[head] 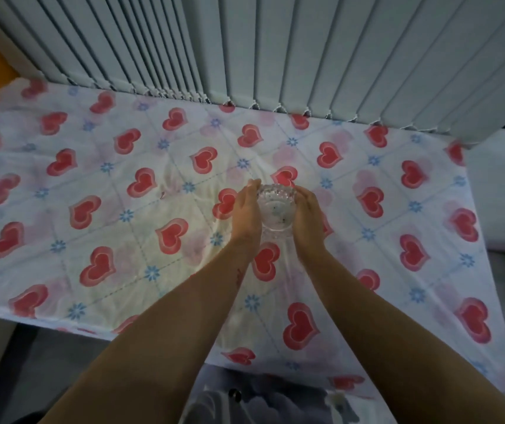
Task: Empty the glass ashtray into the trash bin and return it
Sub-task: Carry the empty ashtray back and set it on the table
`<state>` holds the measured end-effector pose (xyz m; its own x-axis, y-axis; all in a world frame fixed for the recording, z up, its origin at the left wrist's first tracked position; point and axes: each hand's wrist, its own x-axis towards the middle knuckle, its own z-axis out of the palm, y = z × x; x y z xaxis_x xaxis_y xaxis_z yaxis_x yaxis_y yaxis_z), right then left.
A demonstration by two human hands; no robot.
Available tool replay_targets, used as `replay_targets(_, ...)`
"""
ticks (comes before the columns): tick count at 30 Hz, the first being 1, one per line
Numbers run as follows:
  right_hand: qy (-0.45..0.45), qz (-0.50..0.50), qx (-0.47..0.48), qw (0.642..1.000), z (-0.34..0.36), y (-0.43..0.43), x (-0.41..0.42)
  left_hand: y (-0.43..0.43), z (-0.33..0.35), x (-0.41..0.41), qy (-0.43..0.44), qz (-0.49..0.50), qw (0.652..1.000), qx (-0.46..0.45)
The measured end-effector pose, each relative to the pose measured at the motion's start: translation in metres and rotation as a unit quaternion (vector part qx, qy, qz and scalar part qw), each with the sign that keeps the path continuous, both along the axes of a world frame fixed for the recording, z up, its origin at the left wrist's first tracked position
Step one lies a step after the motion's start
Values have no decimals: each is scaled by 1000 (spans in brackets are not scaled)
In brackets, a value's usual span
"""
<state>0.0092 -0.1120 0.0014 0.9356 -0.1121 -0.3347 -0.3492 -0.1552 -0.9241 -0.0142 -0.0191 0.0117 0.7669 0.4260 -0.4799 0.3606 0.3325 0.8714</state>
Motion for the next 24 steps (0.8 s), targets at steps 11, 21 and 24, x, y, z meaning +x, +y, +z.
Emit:
replay_targets(11,-57,11,-174,983,-40,9,28,5,-28,34,28,0,999,30)
replay_targets(21,-91,117,-346,927,-51,-2,21,5,-35,33,22,-31,992,120)
replay_targets(24,-89,151,-347,921,-47,-9,23,10,-32,34,15,-51,995,86)
